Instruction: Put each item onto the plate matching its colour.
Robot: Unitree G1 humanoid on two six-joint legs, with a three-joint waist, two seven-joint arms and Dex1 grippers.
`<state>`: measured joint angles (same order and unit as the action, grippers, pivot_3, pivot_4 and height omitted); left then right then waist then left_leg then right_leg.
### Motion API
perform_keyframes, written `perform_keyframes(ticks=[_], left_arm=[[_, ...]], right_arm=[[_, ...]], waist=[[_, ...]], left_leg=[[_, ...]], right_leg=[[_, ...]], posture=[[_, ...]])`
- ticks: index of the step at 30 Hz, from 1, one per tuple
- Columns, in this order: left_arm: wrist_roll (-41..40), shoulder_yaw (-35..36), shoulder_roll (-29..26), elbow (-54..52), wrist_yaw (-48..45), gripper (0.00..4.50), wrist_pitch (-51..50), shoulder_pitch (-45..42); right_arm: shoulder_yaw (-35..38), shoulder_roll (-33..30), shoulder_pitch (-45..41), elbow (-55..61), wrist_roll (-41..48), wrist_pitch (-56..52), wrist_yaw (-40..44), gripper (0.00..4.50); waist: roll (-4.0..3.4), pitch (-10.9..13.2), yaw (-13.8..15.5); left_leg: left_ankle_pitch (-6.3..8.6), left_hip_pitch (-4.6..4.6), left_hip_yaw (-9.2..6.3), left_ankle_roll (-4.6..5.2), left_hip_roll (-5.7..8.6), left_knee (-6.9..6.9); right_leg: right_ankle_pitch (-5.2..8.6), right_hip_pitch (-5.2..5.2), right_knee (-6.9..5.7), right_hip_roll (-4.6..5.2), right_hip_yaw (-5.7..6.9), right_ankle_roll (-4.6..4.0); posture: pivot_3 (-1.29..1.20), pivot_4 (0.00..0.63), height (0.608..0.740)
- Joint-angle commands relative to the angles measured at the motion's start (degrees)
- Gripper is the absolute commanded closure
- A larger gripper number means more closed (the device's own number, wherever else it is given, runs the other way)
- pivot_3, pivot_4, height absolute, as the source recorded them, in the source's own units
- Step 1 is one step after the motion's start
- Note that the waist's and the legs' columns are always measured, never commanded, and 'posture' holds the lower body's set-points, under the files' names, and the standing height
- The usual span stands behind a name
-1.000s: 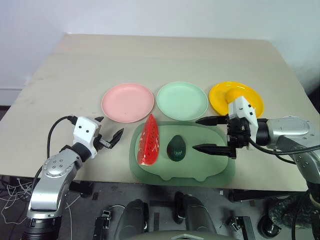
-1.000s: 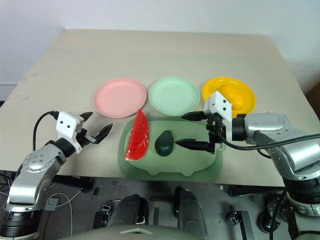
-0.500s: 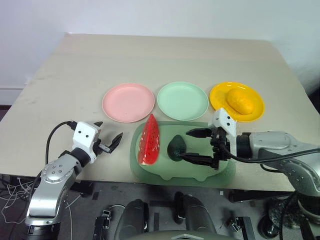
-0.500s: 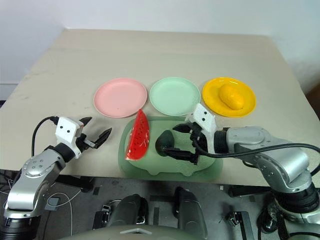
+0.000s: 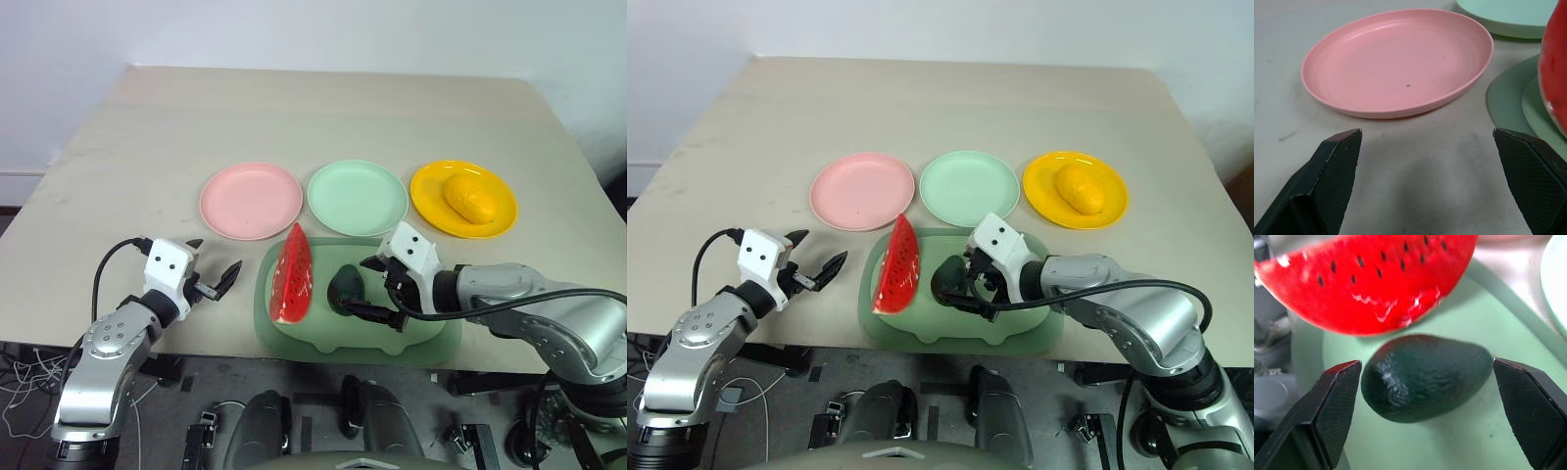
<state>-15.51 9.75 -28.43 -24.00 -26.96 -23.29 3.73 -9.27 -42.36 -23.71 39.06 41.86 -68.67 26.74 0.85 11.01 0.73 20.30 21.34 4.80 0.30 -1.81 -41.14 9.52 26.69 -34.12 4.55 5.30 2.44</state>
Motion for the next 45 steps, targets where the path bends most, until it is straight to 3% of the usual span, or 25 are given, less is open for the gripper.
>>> perform_keyframes(ticks=[1, 11, 18, 26, 45], left_arm=[[-0.13, 0.25, -0.03, -2.51, 0.23, 0.00, 0.35, 0.10], [0.02, 0.41, 0.11, -2.86, 0.49, 0.00, 0.25, 0.34], [0.05, 0.20, 0.03, -2.50, 0.28, 0.00, 0.39, -0.09], [0.43, -0.40, 0.19, -1.67, 0.12, 0.00, 0.73, -1.01], [1.15, -0.41, 1.11, -1.81, 0.55, 0.00, 1.13, -0.73]], right_arm=[[-1.20, 1.05, -1.25, 0.47, -1.28, -1.15, -1.20, 0.01], [-1.10, 2.81, -4.29, -0.22, -1.69, -5.02, -2.14, 0.01], [-0.03, 0.10, -6.01, -2.48, -3.46, -4.55, -0.45, 0.01], [-0.62, -1.98, -6.00, -4.12, -6.32, -1.75, 1.92, 0.01], [-4.23, 0.12, -4.19, -5.09, -9.85, -4.02, 1.66, 0.01]], waist=[[0.00, 0.00, -0.01], [0.00, 0.00, -0.01], [0.00, 0.00, 0.02], [0.00, 0.00, -0.02], [0.00, 0.00, -0.02]], left_leg=[[0.00, 0.00, 0.00, 0.00, 0.00, 0.00], [0.00, 0.00, -0.01, 0.00, 0.00, 0.00], [0.00, 0.01, -0.01, 0.00, 0.00, 0.00], [0.00, 0.01, 0.00, 0.00, 0.00, 0.00], [0.00, 0.02, -0.01, 0.00, 0.00, 0.00]], right_leg=[[0.00, 0.00, 0.00, 0.00, 0.00, 0.00], [0.00, 0.00, 0.00, 0.00, 0.00, 0.00], [0.00, 0.00, 0.01, 0.00, 0.01, 0.00], [0.00, 0.01, 0.01, -0.01, 0.00, 0.00], [0.00, 0.01, 0.01, -0.01, 0.01, 0.00]], posture=[[0.00, 0.150, 0.740], [0.00, 0.150, 0.740], [0.00, 0.150, 0.740], [0.00, 0.150, 0.740], [0.00, 0.150, 0.740]])
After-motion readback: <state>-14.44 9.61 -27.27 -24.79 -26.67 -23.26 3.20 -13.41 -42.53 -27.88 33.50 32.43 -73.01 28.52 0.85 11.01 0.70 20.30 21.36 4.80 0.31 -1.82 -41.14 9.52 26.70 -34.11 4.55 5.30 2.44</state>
